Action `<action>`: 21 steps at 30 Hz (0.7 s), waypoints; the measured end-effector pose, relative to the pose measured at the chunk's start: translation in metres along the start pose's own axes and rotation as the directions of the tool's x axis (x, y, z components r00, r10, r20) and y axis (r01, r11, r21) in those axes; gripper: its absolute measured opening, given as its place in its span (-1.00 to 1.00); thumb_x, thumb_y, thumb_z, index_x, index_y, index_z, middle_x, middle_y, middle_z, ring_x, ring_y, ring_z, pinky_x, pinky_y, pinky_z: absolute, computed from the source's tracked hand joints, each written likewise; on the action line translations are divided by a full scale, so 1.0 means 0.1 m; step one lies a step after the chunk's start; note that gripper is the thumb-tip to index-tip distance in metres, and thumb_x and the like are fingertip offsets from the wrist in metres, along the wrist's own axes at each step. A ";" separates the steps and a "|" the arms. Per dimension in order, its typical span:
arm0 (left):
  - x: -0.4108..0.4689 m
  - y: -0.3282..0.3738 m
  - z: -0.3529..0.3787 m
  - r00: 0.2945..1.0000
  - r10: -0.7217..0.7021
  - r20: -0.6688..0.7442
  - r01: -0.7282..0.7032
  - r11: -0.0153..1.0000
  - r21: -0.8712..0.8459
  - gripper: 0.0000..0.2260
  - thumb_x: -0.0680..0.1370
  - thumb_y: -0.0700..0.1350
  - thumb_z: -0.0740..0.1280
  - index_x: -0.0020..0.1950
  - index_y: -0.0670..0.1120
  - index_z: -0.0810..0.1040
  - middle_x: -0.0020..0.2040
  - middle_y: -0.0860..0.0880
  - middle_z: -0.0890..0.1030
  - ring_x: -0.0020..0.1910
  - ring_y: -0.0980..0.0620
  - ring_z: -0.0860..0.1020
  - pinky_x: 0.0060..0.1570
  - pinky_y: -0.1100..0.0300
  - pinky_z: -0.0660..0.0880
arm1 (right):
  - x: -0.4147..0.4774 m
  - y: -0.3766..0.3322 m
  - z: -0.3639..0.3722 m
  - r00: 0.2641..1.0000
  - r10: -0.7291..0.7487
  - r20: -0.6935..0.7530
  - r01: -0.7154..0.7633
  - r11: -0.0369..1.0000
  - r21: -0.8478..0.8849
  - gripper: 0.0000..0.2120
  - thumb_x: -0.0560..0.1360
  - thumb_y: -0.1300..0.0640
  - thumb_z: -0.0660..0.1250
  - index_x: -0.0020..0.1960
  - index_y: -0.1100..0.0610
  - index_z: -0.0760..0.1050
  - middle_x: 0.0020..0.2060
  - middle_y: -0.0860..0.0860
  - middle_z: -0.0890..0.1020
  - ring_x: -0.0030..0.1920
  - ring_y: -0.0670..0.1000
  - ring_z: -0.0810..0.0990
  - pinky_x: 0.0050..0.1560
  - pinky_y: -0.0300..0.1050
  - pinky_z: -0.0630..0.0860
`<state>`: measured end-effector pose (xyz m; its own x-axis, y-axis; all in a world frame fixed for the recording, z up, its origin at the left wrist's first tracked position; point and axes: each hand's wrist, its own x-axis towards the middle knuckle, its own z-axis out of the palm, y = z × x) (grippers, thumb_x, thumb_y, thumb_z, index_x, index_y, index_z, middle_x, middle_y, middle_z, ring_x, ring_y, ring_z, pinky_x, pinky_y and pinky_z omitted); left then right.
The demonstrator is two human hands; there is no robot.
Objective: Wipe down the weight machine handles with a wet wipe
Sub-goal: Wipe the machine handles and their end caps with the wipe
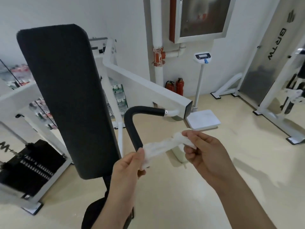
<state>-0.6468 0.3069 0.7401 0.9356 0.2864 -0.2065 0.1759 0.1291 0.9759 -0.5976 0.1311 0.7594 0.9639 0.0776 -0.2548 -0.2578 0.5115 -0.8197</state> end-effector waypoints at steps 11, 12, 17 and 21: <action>-1.21 -0.32 0.04 0.862 0.473 0.179 -0.484 0.667 0.567 -0.76 0.48 -0.13 0.42 -0.01 0.23 0.56 -0.07 0.25 0.59 -0.06 0.21 0.54 -0.09 0.43 0.44 | -1.03 0.31 -0.07 0.964 0.064 0.257 0.030 0.938 -0.345 -0.82 0.38 0.09 0.36 -0.21 0.16 0.69 -0.39 0.04 0.57 -0.41 -0.07 0.41 -0.39 -0.31 0.41; -1.30 -0.30 0.02 0.886 0.451 0.112 -0.437 0.726 0.531 -0.78 0.50 -0.18 0.40 -0.08 0.19 0.59 -0.15 0.23 0.61 -0.15 0.21 0.55 -0.18 0.43 0.44 | -1.11 0.35 -0.04 0.961 0.062 0.270 0.047 0.925 -0.377 -0.82 0.41 0.09 0.35 -0.20 0.14 0.69 -0.40 0.03 0.55 -0.40 -0.06 0.41 -0.37 -0.30 0.41; -1.65 -0.07 -0.40 0.983 0.141 0.118 -0.158 0.975 0.153 -0.73 0.60 -0.17 0.22 -0.18 0.01 0.67 -0.34 0.08 0.61 -0.33 0.09 0.53 -0.29 0.22 0.44 | -1.50 0.45 0.14 0.824 0.194 0.533 0.153 0.828 -0.539 -0.71 0.46 -0.14 0.34 0.13 -0.10 0.62 -0.08 -0.07 0.64 -0.11 -0.04 0.55 -0.01 -0.15 0.49; -1.82 -0.03 -0.85 0.977 0.193 0.095 -0.209 0.957 0.203 -0.68 0.61 -0.07 0.20 -0.26 0.07 0.65 -0.36 0.02 0.61 -0.37 0.10 0.52 -0.36 0.32 0.43 | -1.77 0.67 0.50 0.809 0.133 0.573 0.264 0.789 -0.556 -0.82 0.50 0.15 0.38 0.06 -0.03 0.66 0.01 -0.06 0.68 0.06 -0.07 0.62 0.04 -0.19 0.54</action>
<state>-0.8436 0.3347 0.7689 0.9768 0.2140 -0.0069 0.0353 -0.1292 0.9910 -0.7818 0.1947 0.7751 0.7832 0.6213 -0.0214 0.0137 -0.0517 -0.9986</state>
